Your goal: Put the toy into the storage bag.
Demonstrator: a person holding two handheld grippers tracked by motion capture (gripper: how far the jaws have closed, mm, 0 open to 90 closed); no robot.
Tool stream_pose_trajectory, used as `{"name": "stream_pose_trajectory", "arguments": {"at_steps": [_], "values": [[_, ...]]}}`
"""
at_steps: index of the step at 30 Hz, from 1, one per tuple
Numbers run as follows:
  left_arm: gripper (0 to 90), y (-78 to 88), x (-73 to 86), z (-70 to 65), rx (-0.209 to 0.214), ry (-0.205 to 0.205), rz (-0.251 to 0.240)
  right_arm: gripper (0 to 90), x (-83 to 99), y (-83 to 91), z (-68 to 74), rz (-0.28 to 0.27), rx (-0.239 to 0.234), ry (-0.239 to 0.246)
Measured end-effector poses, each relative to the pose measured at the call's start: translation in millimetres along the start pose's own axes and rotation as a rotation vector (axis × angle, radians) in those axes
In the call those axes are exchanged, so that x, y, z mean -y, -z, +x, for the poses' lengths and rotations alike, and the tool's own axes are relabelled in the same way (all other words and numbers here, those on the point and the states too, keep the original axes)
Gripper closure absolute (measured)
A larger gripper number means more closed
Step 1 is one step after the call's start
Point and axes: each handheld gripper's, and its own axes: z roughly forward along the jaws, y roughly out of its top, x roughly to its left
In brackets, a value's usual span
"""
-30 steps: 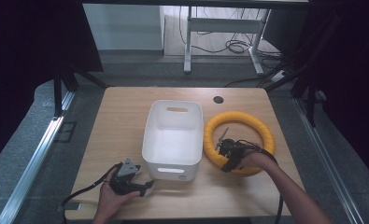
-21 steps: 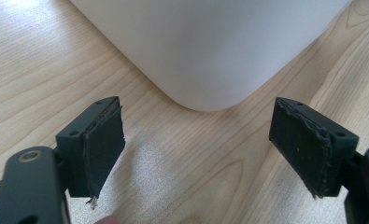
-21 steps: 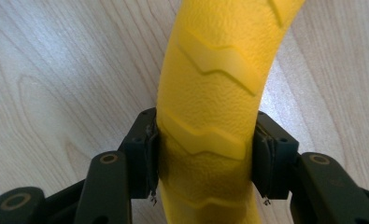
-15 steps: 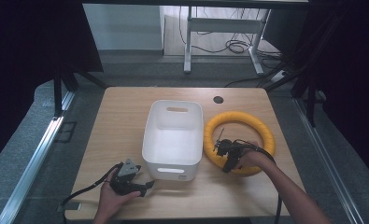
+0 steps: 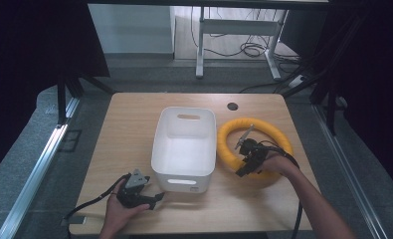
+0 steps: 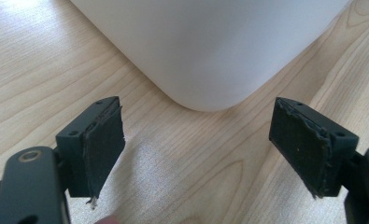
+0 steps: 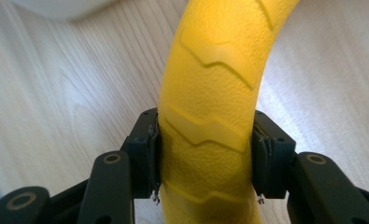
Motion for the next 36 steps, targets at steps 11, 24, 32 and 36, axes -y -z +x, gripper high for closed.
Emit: {"name": "stream_pose_trajectory", "arguments": {"at_steps": [11,24,32,36], "values": [[18.1,-1.0,0.1,0.0,0.003,-0.001,0.004,51.8,1.3,19.6,-11.4,-0.107,-0.067,-0.04],[18.1,-1.5,0.0,0.3,0.005,0.0,0.004,51.8,0.5,35.8,-22.4,-0.196,-0.118,-0.082],[18.1,-1.1,-0.1,0.5,0.004,-0.001,0.003,51.8,0.3,48.4,-31.1,-0.265,-0.137,-0.119],[18.1,-1.6,0.0,0.3,0.005,-0.002,0.005,51.7,3.0,53.8,-34.2,-0.305,-0.141,-0.135]]}}
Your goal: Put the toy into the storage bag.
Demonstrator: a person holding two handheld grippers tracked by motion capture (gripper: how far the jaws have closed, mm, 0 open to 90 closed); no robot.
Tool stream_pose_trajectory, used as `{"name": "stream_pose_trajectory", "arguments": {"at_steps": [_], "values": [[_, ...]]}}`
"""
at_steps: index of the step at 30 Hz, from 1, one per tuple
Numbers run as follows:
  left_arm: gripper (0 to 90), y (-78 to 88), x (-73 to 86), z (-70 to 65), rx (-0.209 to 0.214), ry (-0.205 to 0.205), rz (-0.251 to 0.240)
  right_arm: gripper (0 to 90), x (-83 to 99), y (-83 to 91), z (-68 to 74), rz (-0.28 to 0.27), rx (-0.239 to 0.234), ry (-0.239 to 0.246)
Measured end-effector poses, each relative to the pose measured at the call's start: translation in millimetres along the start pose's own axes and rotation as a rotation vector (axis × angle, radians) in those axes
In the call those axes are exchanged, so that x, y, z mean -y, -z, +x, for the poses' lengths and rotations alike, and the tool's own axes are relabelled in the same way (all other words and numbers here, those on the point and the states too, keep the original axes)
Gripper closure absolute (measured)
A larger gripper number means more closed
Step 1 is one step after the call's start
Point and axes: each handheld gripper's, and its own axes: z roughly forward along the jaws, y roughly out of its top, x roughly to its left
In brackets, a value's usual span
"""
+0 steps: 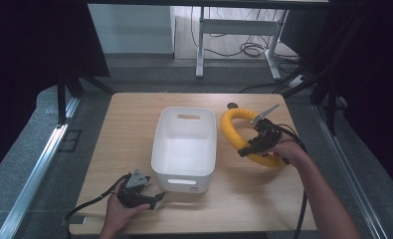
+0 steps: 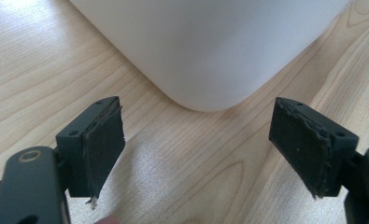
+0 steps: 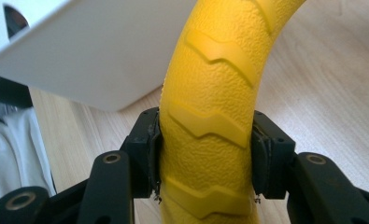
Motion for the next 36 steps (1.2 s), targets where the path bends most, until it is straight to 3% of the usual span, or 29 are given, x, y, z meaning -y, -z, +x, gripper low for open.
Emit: {"name": "stream_pose_trajectory", "arguments": {"at_steps": [6,15,23,36], "values": [[18.1,-0.2,0.0,0.0,-0.001,0.001,-0.001,51.7,1.0,10.5,-5.0,-0.083,-0.006,-0.018],[18.1,0.1,0.0,0.0,-0.001,0.0,-0.002,51.7,1.4,12.7,-6.9,-0.116,-0.008,-0.029],[18.1,-0.1,0.0,-0.1,-0.002,0.001,-0.001,51.8,5.5,29.3,-12.0,-0.209,-0.011,-0.046],[18.1,-0.7,0.2,-0.1,-0.001,0.0,0.0,51.8,11.2,44.2,-14.3,-0.285,-0.002,-0.05]]}}
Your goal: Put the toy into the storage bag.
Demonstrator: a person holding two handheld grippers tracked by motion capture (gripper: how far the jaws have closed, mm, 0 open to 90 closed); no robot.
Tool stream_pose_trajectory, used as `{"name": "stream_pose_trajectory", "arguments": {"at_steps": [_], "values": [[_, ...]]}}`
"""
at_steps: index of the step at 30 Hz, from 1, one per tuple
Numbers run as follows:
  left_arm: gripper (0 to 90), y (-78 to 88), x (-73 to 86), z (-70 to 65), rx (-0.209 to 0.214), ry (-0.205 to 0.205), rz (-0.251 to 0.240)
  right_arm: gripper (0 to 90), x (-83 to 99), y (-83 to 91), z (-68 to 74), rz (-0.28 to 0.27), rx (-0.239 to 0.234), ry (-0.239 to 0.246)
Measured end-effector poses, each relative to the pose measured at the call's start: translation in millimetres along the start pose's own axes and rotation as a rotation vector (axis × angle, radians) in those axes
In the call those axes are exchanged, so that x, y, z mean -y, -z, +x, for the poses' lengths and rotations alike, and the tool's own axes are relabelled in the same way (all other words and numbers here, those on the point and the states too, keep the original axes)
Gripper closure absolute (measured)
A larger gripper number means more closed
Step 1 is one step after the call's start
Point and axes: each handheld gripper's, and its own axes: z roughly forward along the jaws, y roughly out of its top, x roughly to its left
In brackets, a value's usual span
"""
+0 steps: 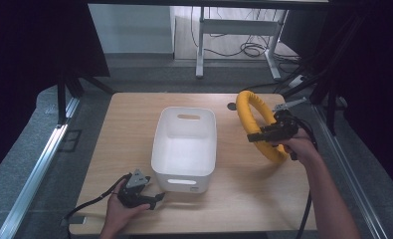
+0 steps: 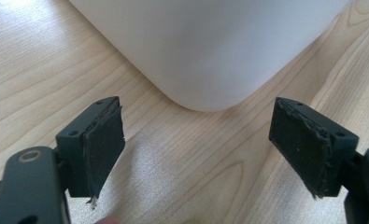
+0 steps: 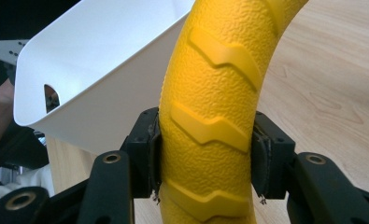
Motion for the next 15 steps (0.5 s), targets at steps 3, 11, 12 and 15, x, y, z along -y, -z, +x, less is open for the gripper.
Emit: {"name": "stream_pose_trajectory", "arguments": {"at_steps": [3,11,12,15], "values": [[18.1,0.1,0.0,-0.1,0.0,0.0,0.0,51.8,-1.3,3.5,1.3,-0.023,-0.009,0.001],[18.1,0.1,0.0,-0.1,0.0,0.001,0.0,51.7,-5.1,13.3,7.1,-0.108,-0.062,0.011],[18.1,-0.1,0.0,-0.1,0.0,0.001,0.0,51.7,-5.8,13.8,8.1,-0.112,-0.064,0.016],[18.1,0.0,0.0,0.0,0.0,0.0,0.0,51.7,-7.8,14.6,11.3,-0.136,-0.073,0.025]]}}
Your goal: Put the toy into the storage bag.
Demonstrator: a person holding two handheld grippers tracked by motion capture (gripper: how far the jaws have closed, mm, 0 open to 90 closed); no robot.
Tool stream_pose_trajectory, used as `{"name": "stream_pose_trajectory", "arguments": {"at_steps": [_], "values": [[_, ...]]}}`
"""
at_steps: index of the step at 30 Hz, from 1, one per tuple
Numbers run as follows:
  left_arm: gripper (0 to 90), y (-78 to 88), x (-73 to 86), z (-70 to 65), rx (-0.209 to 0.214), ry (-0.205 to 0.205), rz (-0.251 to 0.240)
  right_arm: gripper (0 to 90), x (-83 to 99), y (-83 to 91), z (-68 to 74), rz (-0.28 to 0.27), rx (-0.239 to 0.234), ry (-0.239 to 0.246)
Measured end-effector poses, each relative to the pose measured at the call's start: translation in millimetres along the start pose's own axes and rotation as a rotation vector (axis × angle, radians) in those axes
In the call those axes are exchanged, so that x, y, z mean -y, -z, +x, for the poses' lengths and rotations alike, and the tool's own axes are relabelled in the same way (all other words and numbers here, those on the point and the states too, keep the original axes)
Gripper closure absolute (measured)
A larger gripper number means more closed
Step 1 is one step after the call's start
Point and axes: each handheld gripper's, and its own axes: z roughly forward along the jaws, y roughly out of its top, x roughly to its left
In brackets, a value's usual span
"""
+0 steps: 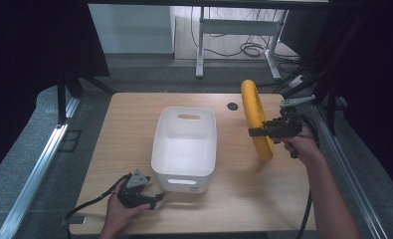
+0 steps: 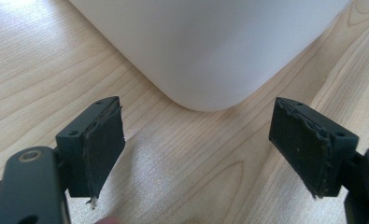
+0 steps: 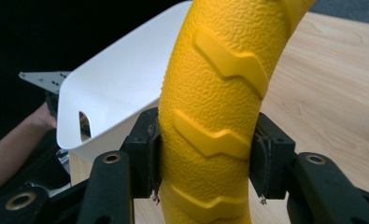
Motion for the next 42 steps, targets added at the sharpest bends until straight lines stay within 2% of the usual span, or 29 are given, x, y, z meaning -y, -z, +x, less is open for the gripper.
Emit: {"name": "stream_pose_trajectory", "arguments": {"at_steps": [6,18,24,28,32,42], "values": [[18.1,-0.4,0.1,0.0,0.001,-0.001,0.0,51.6,-3.3,-0.7,8.2,-0.039,-0.009,0.022],[18.1,0.2,0.0,0.0,0.0,0.001,-0.001,51.5,-3.6,-3.2,22.6,-0.127,-0.007,0.035],[18.1,1.3,-0.1,0.3,-0.003,-0.001,-0.003,51.4,-1.0,-7.2,36.4,-0.177,0.061,0.035],[18.1,1.6,-0.2,0.0,-0.005,0.001,-0.004,51.4,4.0,-8.8,47.3,-0.265,0.1,0.033],[18.1,1.2,-0.2,-0.2,-0.005,0.002,-0.002,51.3,10.0,-12.7,57.2,-0.358,0.158,0.028],[18.1,0.4,0.2,-0.4,-0.002,0.002,-0.002,51.1,11.7,-32.7,86.6,-0.512,0.242,0.051]]}}
